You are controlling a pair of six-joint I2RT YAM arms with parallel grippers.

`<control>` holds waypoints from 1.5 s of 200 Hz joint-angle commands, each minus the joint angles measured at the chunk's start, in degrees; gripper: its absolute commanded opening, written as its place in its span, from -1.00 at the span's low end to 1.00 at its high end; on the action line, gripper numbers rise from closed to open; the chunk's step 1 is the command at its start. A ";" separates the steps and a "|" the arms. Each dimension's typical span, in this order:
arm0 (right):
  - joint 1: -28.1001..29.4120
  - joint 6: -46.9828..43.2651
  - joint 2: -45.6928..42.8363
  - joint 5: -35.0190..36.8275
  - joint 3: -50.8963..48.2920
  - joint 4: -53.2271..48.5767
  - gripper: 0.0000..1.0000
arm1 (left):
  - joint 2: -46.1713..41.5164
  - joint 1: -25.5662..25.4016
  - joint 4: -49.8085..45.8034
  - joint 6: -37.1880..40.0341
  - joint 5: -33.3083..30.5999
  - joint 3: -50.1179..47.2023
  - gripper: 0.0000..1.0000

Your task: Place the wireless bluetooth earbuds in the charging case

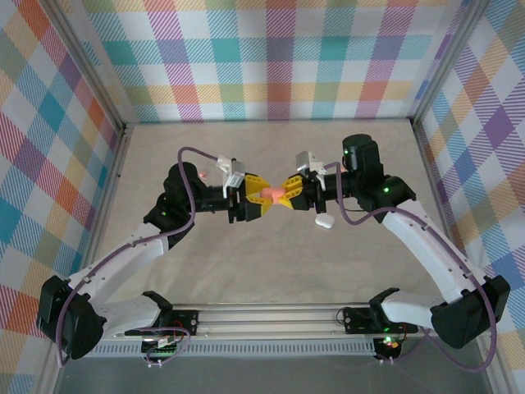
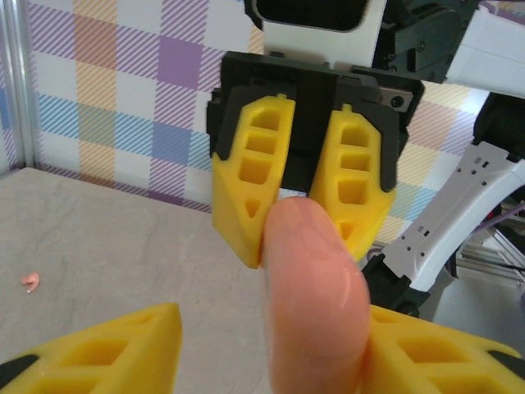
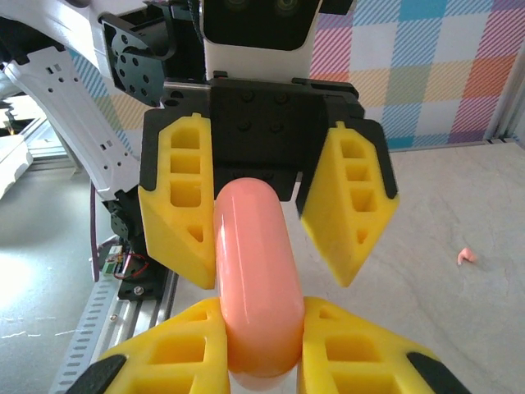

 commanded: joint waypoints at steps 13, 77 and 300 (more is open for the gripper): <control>0.41 -0.17 -0.75 -1.80 -0.08 1.05 -0.78 | 0.69 -0.54 2.41 -0.25 1.32 2.36 -0.18; 0.40 4.00 -1.27 0.87 -0.69 5.02 -0.29 | -0.35 -0.54 -1.62 3.25 1.23 1.43 -0.92; -4.52 23.50 4.34 21.86 5.55 -1.69 0.00 | -1.18 -0.54 -8.56 9.02 2.99 1.70 -1.00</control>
